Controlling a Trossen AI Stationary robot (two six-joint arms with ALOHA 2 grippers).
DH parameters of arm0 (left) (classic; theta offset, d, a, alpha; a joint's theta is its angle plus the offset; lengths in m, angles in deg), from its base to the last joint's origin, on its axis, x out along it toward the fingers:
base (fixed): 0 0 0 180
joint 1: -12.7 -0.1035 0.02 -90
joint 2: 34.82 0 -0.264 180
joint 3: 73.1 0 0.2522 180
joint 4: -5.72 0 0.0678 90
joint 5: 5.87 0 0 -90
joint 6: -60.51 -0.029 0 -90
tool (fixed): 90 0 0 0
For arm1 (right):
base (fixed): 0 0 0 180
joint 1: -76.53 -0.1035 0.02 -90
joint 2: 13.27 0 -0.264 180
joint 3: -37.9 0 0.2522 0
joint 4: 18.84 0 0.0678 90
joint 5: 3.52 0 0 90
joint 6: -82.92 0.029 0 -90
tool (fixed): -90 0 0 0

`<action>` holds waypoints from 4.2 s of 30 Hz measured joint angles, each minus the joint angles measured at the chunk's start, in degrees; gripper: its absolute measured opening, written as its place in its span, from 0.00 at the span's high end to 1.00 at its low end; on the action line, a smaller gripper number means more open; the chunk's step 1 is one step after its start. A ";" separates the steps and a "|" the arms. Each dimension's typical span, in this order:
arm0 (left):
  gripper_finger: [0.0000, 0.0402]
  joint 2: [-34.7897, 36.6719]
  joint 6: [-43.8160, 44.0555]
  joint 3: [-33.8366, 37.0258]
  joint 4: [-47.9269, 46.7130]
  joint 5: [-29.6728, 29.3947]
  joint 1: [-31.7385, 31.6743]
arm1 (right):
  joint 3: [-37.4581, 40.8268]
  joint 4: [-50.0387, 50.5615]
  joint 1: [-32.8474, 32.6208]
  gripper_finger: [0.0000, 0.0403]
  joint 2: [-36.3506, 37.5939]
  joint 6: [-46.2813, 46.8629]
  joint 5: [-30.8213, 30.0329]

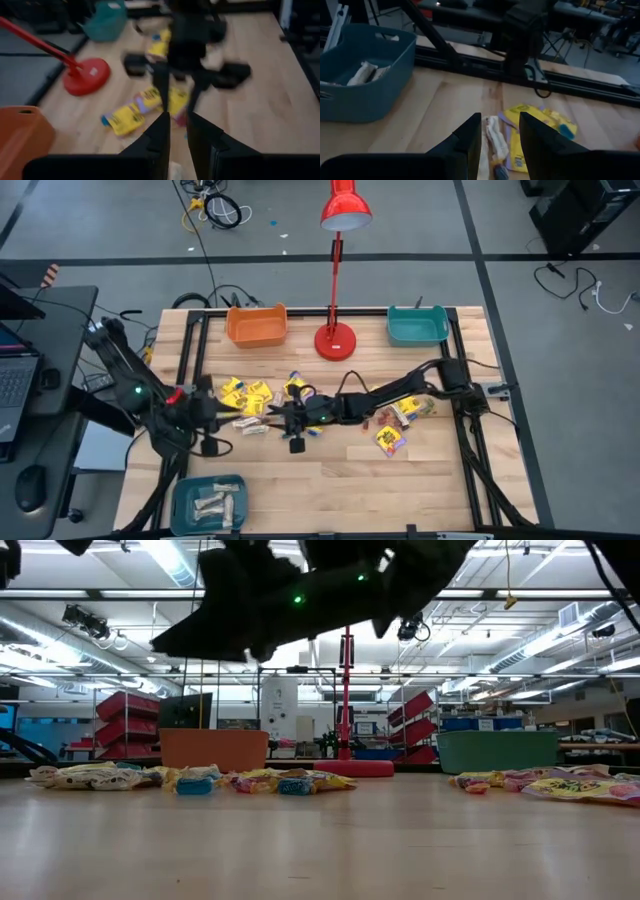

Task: Sort candy
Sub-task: Put the white candy into the blue bin

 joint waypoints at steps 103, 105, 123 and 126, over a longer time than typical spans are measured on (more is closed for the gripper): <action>0.62 -4.73 -11.69 18.49 22.91 1.12 -0.22 | 8.08 -4.06 3.52 1.00 6.29 21.83 16.16; 0.62 -5.44 -14.65 18.49 24.94 -2.10 -0.22 | 9.25 -6.83 3.88 1.00 6.29 25.14 18.10; 0.62 -6.72 -20.80 18.48 30.12 -5.49 -0.22 | 9.96 -9.22 3.93 1.00 6.27 27.49 21.37; 0.62 -6.72 -20.75 18.48 30.59 -5.31 -0.22 | 9.96 -8.97 3.91 1.00 6.27 26.47 21.38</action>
